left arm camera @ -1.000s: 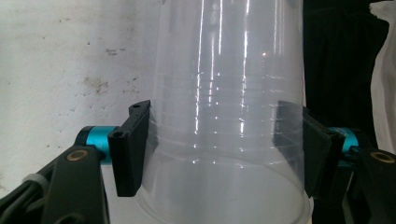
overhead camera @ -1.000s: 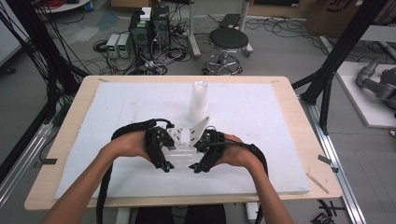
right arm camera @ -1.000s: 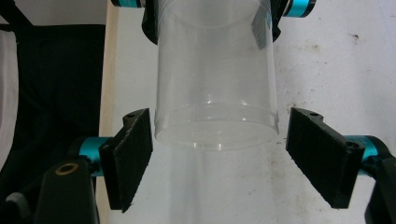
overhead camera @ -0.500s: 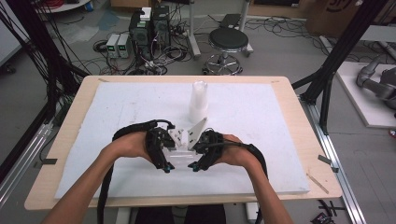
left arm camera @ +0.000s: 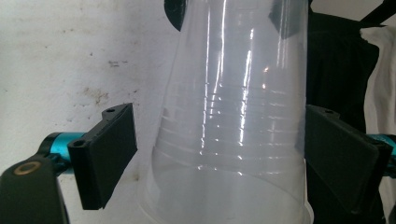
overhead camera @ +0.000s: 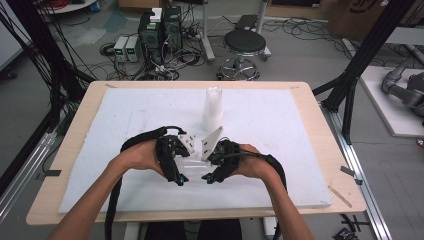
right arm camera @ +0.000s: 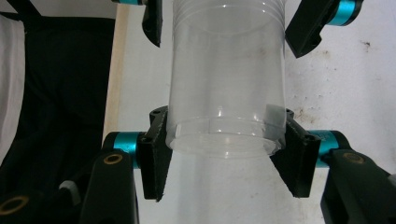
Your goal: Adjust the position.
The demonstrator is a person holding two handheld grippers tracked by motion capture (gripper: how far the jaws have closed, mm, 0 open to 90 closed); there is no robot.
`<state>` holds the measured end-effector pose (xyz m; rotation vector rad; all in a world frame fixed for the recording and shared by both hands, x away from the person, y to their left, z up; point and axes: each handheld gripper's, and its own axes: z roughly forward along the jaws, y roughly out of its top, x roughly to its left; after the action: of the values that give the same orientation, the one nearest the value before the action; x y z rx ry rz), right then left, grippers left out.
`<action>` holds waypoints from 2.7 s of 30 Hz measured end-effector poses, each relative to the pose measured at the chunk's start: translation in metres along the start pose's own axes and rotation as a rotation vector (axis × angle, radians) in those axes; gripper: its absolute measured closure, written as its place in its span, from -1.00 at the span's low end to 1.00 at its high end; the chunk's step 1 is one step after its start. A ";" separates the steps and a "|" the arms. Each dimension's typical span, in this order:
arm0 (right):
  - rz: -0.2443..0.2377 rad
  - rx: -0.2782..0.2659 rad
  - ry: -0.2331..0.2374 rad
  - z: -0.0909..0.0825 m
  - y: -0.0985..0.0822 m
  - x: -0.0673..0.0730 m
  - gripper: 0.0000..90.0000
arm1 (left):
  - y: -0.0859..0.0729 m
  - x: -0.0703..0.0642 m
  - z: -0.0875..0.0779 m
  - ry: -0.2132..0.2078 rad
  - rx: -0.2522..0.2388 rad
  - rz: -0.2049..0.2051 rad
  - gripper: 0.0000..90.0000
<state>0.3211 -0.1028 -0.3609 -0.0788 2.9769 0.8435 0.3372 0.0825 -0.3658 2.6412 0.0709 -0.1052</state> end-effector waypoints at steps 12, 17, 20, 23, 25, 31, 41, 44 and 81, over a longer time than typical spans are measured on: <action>0.038 -0.117 0.008 -0.006 -0.021 -0.004 -0.03 | -0.024 -0.003 -0.021 0.013 -0.296 -0.015 -0.84; 0.062 -0.225 0.017 -0.011 -0.034 -0.004 -0.03 | -0.037 -0.004 -0.029 0.032 -0.448 -0.029 -0.85; 0.069 -0.258 0.011 -0.013 -0.040 -0.005 -0.03 | -0.045 -0.005 -0.031 0.038 -0.520 -0.040 -0.85; 0.073 -0.278 0.009 -0.014 -0.045 -0.005 -0.03 | -0.051 -0.006 -0.031 0.055 -0.548 -0.047 -0.85; 0.077 -0.297 0.006 -0.015 -0.047 -0.004 -0.03 | -0.055 -0.007 -0.030 0.061 -0.562 -0.053 -0.85; 0.085 -0.341 -0.001 -0.016 -0.054 -0.004 -0.03 | -0.060 -0.011 -0.026 0.080 -0.620 -0.056 -0.85; 0.098 -0.454 0.010 -0.017 -0.062 -0.004 -0.03 | -0.077 -0.017 -0.010 0.119 -0.793 -0.079 -0.85; 0.094 -0.490 0.030 -0.015 -0.065 -0.004 -0.03 | -0.079 -0.019 -0.005 0.124 -0.810 -0.086 -0.85; 0.060 -0.672 0.065 -0.008 -0.077 -0.003 -0.03 | -0.050 -0.021 0.018 0.048 -0.975 -0.054 -0.85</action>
<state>0.3283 -0.1721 -0.3941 -0.0389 2.6132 1.8325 0.3118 0.1174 -0.4036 1.6679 0.1618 -0.0129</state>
